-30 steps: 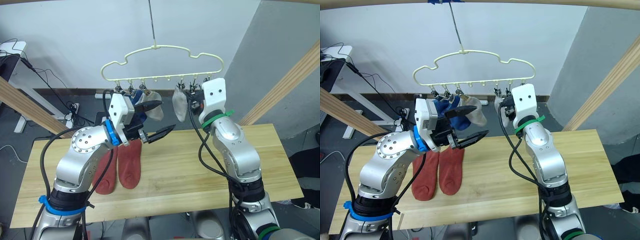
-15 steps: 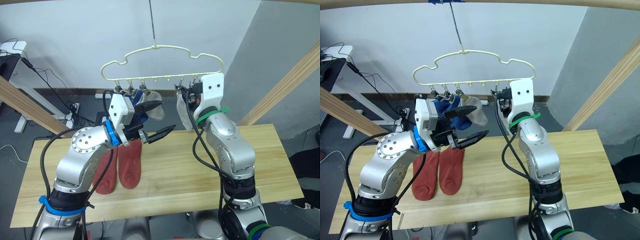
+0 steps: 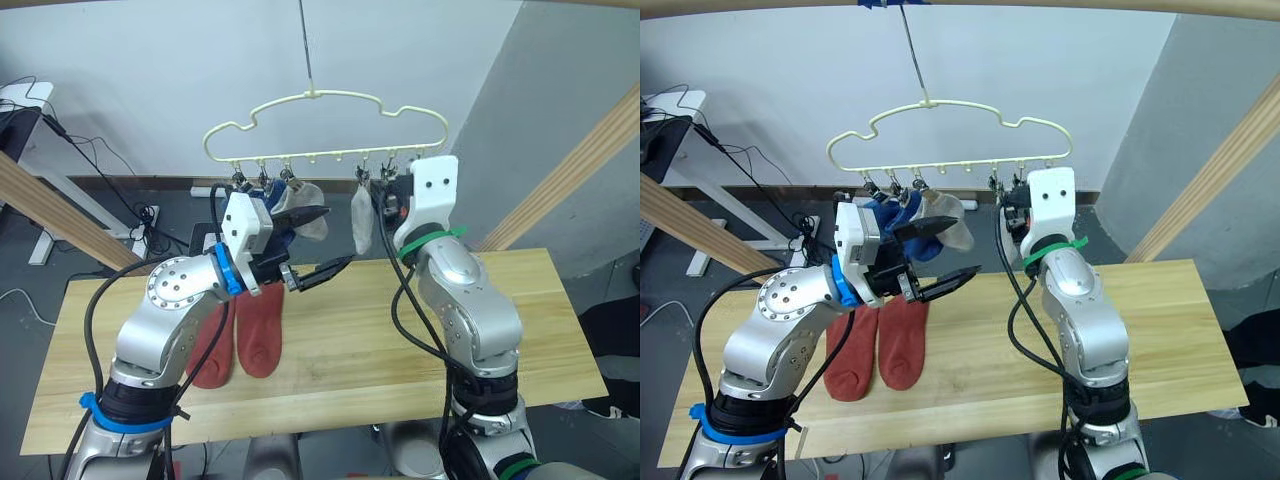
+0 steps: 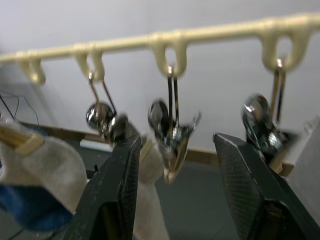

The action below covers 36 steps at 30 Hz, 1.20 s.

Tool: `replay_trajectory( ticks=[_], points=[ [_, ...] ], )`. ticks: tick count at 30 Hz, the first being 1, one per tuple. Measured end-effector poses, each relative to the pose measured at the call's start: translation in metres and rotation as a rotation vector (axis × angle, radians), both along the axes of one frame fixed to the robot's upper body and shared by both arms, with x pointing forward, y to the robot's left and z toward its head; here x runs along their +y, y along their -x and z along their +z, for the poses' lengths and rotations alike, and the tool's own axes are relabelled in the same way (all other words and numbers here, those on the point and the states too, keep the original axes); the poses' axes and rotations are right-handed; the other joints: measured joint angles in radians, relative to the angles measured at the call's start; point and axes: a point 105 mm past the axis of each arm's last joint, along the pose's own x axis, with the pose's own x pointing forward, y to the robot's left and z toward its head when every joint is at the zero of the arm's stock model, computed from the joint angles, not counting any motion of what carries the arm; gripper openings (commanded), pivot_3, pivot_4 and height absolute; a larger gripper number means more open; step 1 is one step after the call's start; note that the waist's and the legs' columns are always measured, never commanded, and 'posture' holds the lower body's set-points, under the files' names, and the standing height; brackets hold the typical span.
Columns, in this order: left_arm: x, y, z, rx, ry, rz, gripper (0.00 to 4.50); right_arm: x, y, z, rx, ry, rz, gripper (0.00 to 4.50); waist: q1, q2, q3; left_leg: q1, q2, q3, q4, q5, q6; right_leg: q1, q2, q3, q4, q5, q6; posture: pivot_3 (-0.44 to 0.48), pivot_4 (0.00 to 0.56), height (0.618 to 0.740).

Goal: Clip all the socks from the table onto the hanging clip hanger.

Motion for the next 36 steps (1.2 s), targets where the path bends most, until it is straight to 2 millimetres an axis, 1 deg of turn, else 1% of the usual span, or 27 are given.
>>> replay_trajectory(
  ticks=[5, 10, 11, 12, 13, 21, 27, 36],
  points=[
    [0.0, 0.001, -0.002, 0.005, -0.003, -0.003, 4.27, -0.005, 0.013, -0.011, 0.027, 0.056, 0.02, 2.37, 0.0, 0.0, 0.0, 0.0, 0.0, 0.0, 0.0, 0.0, 0.0, 0.0, 0.0, 0.0, 0.0, 0.0, 0.0, -0.216, 0.283, 0.74],
    [0.0, 0.001, -0.002, 0.008, -0.006, -0.011, 4.27, -0.01, 0.017, -0.018, 0.052, 0.083, 0.023, 2.37, 0.0, 0.0, 0.0, 0.0, 0.0, 0.0, 0.0, 0.0, 0.0, 0.0, 0.0, 0.0, 0.0, 0.0, 0.0, -0.219, 0.285, 0.74],
    [0.0, 0.002, -0.002, 0.008, -0.007, -0.013, 4.29, -0.011, 0.017, -0.019, 0.056, 0.084, 0.02, 2.0, 0.0, 0.0, 0.0, 0.0, 0.0, 0.0, 0.0, 0.0, 0.0, 0.0, 0.0, 0.0, 0.0, 0.0, 0.0, -0.219, 0.285, 0.74],
    [0.0, 0.002, -0.002, 0.008, -0.007, -0.015, 4.29, -0.012, 0.017, -0.02, 0.059, 0.084, 0.019, 1.83, 0.0, 0.0, 0.0, 0.0, 0.0, 0.0, 0.0, 0.0, 0.0, 0.0, 0.0, 0.0, 0.0, 0.0, 0.0, -0.219, 0.285, 0.74],
    [0.0, 0.002, -0.003, 0.008, -0.008, -0.016, 4.29, -0.012, 0.017, -0.02, 0.059, 0.084, 0.017, 1.5, -0.001, 0.0, 0.0, 0.0, 0.0, 0.0, 0.0, 0.0, 0.0, 0.0, 0.0, 0.0, 0.0, 0.0, 0.0, -0.219, 0.285, 0.74],
    [0.0, 0.002, -0.003, 0.009, -0.008, -0.017, 4.29, -0.011, 0.017, -0.017, 0.053, 0.076, 0.022, 1.5, 0.0, 0.0, 0.0, 0.0, 0.0, 0.0, 0.0, 0.0, 0.0, 0.0, 0.0, 0.0, 0.0, 0.0, 0.0, -0.218, 0.287, 0.74],
    [0.0, 0.002, -0.003, 0.01, -0.01, -0.017, 4.29, -0.003, 0.016, -0.007, 0.025, 0.057, 0.042, 1.5, -0.001, 0.0, 0.0, 0.0, 0.0, 0.0, 0.0, 0.0, 0.0, 0.0, 0.0, 0.0, 0.0, 0.0, 0.0, -0.216, 0.285, 0.74],
    [0.0, 0.002, -0.003, 0.009, -0.01, -0.017, 4.29, 0.005, 0.003, 0.006, -0.019, 0.065, 0.066, 1.5, -0.001, 0.0, 0.0, 0.0, 0.0, 0.0, 0.0, 0.0, 0.0, 0.0, 0.0, 0.0, 0.0, 0.0, 0.0, -0.216, 0.285, 0.74]
  ],
)
